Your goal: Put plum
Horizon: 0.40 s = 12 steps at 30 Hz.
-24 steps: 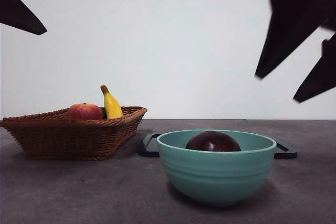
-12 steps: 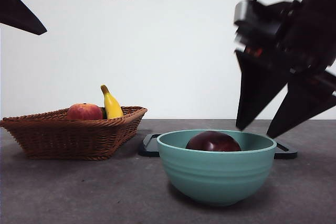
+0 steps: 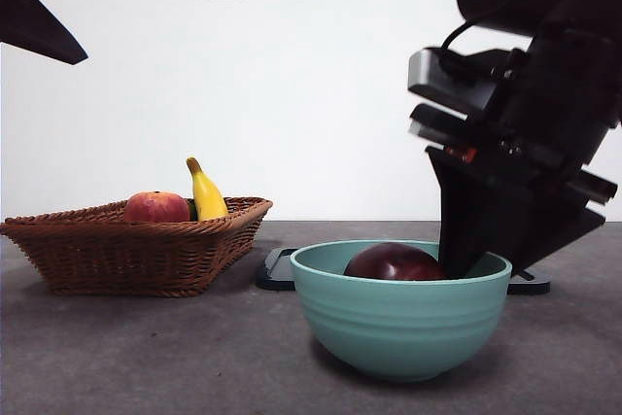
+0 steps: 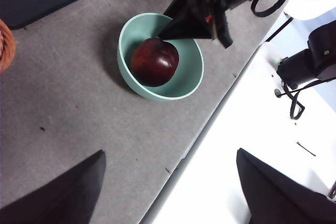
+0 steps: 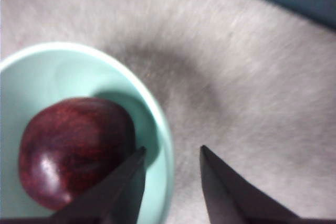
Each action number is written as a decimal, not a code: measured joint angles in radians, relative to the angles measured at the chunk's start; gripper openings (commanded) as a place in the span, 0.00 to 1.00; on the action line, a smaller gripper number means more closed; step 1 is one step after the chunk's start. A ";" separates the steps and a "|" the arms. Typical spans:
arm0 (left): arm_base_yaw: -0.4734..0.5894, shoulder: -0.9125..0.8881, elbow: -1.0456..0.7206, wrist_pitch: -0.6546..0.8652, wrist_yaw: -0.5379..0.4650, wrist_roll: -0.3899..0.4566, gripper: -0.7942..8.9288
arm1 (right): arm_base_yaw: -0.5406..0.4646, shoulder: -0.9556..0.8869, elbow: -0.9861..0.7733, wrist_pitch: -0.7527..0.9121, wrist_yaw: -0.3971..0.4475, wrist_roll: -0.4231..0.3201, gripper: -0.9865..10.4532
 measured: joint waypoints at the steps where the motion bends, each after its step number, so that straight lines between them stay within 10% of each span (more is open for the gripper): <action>1: 0.000 0.000 0.000 0.002 0.000 0.000 0.49 | 0.001 0.004 0.000 0.000 0.000 0.002 0.15; 12: 0.000 0.000 0.000 0.003 0.000 0.000 0.49 | 0.002 0.006 0.001 0.008 -0.002 0.005 0.09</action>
